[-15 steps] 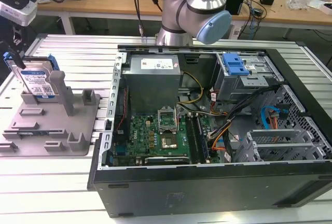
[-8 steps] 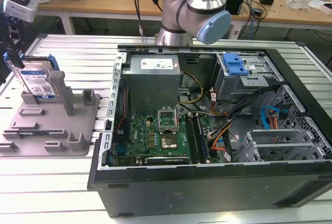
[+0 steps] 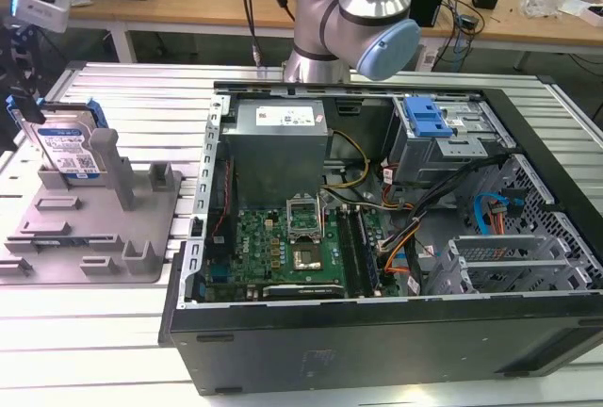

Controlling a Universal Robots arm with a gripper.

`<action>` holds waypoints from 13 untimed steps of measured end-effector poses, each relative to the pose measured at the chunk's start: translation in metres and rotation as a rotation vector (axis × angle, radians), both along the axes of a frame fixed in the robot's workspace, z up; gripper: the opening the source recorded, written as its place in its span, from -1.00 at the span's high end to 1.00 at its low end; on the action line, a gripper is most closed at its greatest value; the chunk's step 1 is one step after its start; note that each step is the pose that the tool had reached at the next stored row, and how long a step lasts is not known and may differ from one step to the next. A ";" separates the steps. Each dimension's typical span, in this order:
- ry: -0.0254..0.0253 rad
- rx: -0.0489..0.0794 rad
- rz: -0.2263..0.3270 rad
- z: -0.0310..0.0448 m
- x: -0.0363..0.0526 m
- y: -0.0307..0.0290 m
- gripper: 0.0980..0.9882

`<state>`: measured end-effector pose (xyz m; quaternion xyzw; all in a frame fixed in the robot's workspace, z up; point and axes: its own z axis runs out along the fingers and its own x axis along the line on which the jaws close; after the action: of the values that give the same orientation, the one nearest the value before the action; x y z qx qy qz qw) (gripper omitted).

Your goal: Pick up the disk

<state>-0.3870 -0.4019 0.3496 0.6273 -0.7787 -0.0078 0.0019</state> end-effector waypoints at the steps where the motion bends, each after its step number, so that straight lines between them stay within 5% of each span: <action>1: -0.0020 0.000 0.011 0.0000 0.0001 0.0000 0.00; 4: -0.0203 0.000 0.066 -0.0005 0.0007 0.0000 0.00; 5: -0.0227 0.000 0.074 -0.0006 0.0009 0.0000 0.00; 13: -0.0261 0.000 0.140 -0.0012 0.0018 0.0002 0.00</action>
<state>-0.3853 -0.4017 0.3484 0.6801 -0.7330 0.0004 -0.0078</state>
